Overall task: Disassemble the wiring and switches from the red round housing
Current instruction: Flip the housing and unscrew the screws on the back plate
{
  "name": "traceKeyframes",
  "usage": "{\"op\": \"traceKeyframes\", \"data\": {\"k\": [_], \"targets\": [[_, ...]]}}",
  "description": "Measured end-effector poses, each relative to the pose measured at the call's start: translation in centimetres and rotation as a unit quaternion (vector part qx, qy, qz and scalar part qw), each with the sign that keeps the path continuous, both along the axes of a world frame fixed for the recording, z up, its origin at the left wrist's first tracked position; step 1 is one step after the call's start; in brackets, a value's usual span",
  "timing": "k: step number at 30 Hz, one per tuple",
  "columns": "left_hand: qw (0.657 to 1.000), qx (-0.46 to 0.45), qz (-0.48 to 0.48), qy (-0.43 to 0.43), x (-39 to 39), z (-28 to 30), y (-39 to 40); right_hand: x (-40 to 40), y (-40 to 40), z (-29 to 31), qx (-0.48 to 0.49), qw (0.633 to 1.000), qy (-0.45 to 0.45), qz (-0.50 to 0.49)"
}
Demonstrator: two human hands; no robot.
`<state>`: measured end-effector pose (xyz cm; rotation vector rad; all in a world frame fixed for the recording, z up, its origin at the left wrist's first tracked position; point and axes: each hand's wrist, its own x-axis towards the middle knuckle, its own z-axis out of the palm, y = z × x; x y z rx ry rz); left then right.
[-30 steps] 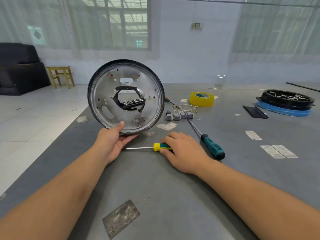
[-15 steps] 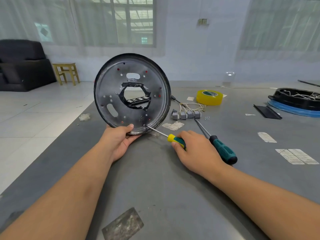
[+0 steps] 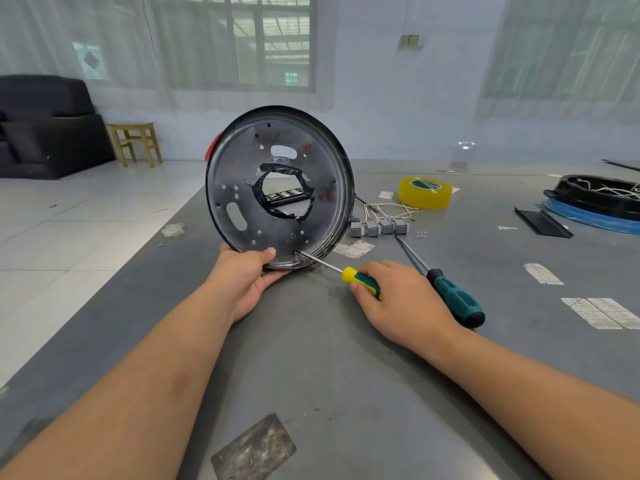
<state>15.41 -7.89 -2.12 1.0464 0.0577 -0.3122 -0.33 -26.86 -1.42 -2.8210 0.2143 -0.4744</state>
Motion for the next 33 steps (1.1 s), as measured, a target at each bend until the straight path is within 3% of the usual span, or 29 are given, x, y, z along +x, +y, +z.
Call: {"op": "traceKeyframes", "data": {"k": [33], "targets": [[1.0,-0.024,-0.009,0.009,-0.23,0.16,0.34,-0.04,-0.15,0.0,0.015,1.0,-0.016,0.006]]}}
